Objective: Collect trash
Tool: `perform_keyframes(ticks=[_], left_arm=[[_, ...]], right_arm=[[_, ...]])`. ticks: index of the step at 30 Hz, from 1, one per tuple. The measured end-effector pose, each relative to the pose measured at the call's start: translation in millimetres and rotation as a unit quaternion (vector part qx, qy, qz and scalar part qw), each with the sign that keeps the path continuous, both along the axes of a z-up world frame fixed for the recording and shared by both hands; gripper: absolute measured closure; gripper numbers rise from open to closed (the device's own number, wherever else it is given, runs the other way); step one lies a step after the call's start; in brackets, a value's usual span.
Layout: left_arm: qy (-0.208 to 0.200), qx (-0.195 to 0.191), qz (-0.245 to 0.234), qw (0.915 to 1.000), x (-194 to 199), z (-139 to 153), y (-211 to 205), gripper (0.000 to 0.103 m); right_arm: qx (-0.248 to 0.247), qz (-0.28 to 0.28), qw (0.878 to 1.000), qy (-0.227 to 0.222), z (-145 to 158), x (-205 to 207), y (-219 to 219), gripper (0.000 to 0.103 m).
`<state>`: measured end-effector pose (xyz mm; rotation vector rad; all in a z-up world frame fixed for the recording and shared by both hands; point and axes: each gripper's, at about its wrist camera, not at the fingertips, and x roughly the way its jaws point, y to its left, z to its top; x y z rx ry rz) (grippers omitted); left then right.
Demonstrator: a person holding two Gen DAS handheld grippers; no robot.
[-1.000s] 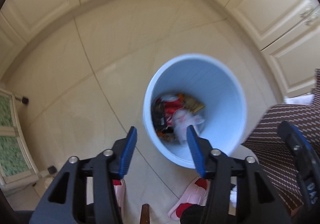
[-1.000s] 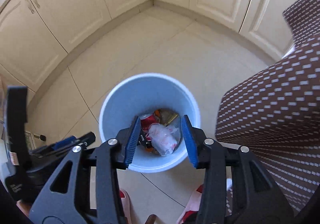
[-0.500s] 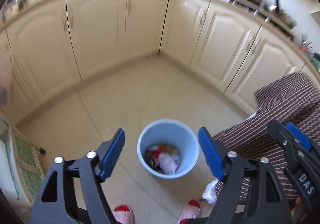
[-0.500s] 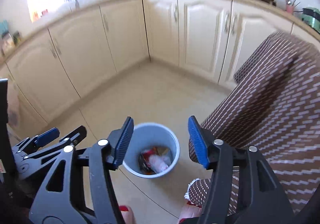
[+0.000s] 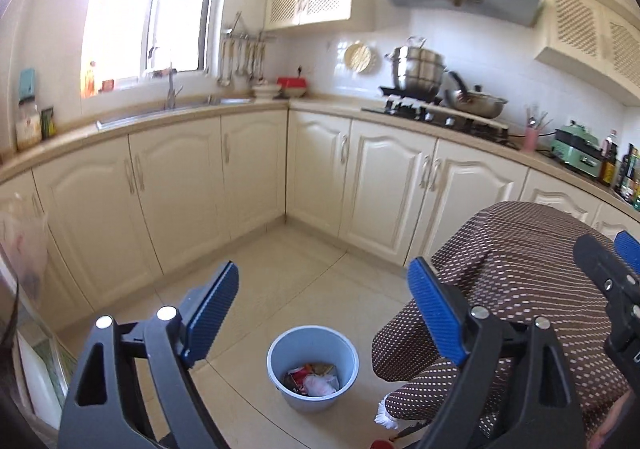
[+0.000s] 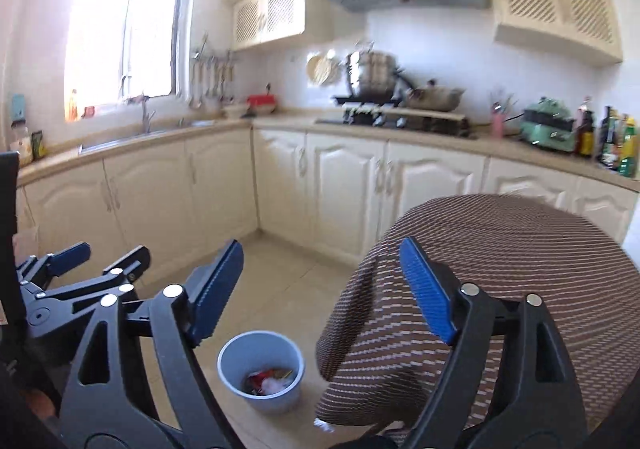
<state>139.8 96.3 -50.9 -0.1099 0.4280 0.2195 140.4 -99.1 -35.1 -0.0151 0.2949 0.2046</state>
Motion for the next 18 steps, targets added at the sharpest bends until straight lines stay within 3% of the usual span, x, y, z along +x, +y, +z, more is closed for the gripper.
perform_keyframes(ticks=[9, 18], left_arm=[[-0.066, 0.016, -0.036, 0.997, -78, 72, -49, 0.009], [-0.108, 0.032, -0.061, 0.9918, -113, 102, -80, 0.008]], right_arm=[[0.019, -0.031, 0.998, -0.052, 39, -85, -60, 0.014], [0.03, -0.071, 0.993, -0.093, 58, -130, -97, 0.01]])
